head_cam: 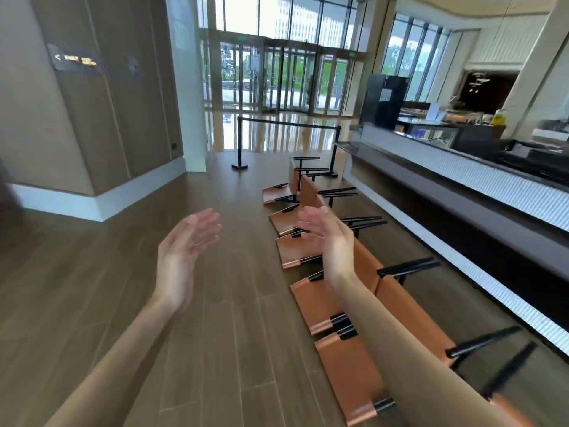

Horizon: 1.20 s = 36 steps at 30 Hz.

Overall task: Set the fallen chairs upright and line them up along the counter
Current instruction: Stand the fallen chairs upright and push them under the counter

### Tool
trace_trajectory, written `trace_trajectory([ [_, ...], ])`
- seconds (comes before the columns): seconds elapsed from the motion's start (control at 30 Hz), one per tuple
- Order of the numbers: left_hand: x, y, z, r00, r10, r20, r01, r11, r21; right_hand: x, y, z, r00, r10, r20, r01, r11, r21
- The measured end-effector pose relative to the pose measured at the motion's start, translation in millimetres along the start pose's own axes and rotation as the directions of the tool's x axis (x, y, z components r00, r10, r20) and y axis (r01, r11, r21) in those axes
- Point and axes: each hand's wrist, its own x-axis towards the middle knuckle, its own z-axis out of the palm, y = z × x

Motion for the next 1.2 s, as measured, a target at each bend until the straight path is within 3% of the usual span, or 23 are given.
trace_trajectory([
  [0.17, 149.8, -60.8, -16.8, 0.995, 0.076, 0.071, -0.074, 0.997, -0.033, 152.9, 48.3, 50.1, 0.997, -0.075, 0.001, 0.075, 0.995, -0.064],
  [0.3, 288.6, -127.5, -24.7, 0.992, 0.098, 0.077, -0.101, 0.994, 0.034, 287.0, 113.5, 89.7, 0.998, -0.068, -0.014, 0.066, 0.995, -0.072],
  [0.6, 596.1, -248.3, -35.6, 1.000, 0.011, 0.026, -0.013, 0.998, 0.065, 595.7, 193.9, 241.6, 1.000, 0.019, -0.002, -0.019, 1.000, 0.020],
  [0.77, 745.6, -338.3, -71.6, 1.000, -0.008, 0.000, 0.008, 0.999, 0.037, 734.6, 268.0, 308.3, 1.000, 0.013, -0.016, -0.014, 0.999, -0.047],
  [0.97, 960.0, -466.1, -94.7, 0.995, -0.079, 0.061, 0.078, 0.997, 0.030, 927.9, 361.2, 388.3, 0.989, 0.041, -0.143, -0.053, 0.995, -0.082],
  [1.2, 1216.5, -527.7, -67.1, 0.979, -0.107, 0.173, 0.093, 0.992, 0.087, 1131.2, 395.9, 471.2, 0.962, 0.065, -0.264, -0.081, 0.996, -0.047],
])
